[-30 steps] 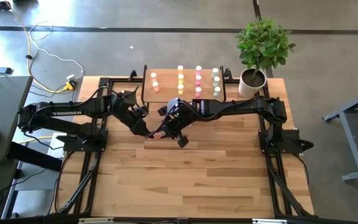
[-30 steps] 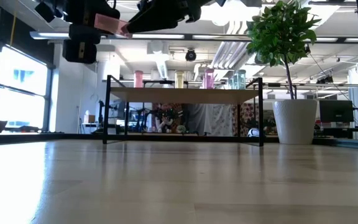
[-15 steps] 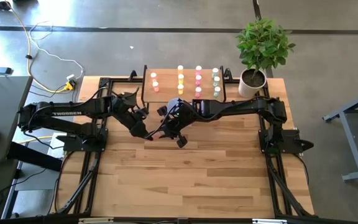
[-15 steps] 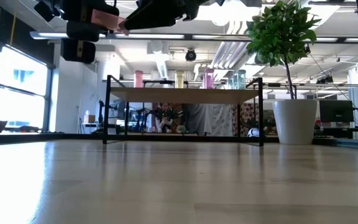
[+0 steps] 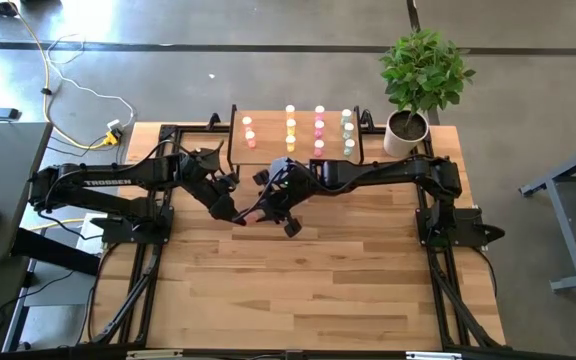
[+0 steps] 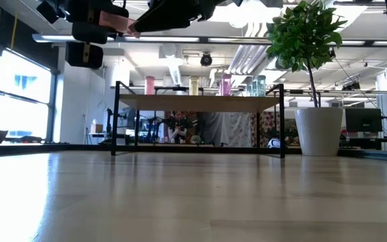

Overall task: Pick and place medicine bottles onto shelf by color
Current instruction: Put the pink pill bottle on the shelf aligned with the pink pill bottles

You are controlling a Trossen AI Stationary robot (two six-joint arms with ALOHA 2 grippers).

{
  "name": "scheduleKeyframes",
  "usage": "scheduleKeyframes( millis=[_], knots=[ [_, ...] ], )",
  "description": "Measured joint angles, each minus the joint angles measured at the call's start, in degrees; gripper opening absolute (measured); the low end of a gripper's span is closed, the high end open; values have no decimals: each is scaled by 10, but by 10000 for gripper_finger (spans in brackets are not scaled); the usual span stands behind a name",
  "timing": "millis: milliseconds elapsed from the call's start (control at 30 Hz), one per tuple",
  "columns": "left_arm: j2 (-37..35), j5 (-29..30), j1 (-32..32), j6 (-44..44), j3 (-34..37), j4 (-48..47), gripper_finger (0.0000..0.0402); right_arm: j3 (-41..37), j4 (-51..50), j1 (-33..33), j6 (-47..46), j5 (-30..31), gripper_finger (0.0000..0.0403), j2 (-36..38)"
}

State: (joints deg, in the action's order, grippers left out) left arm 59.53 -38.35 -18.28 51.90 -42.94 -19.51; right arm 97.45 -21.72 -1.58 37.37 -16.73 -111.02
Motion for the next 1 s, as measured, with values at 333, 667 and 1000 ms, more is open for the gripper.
scheduleKeyframes(
  millis=[333, 667, 1000],
  knots=[
    [0, 21, 0, 0, 0, -2, 95, 0, 8, 0, -60, 58, 152, 0],
    [0, 86, -1, -3, 0, -7, 95, 0, 2, 0, -89, 126, 181, 20],
    [0, 176, -14, -68, 0, -2, 95, 1, -5, -22, -172, 174, 181, 54]
  ],
)
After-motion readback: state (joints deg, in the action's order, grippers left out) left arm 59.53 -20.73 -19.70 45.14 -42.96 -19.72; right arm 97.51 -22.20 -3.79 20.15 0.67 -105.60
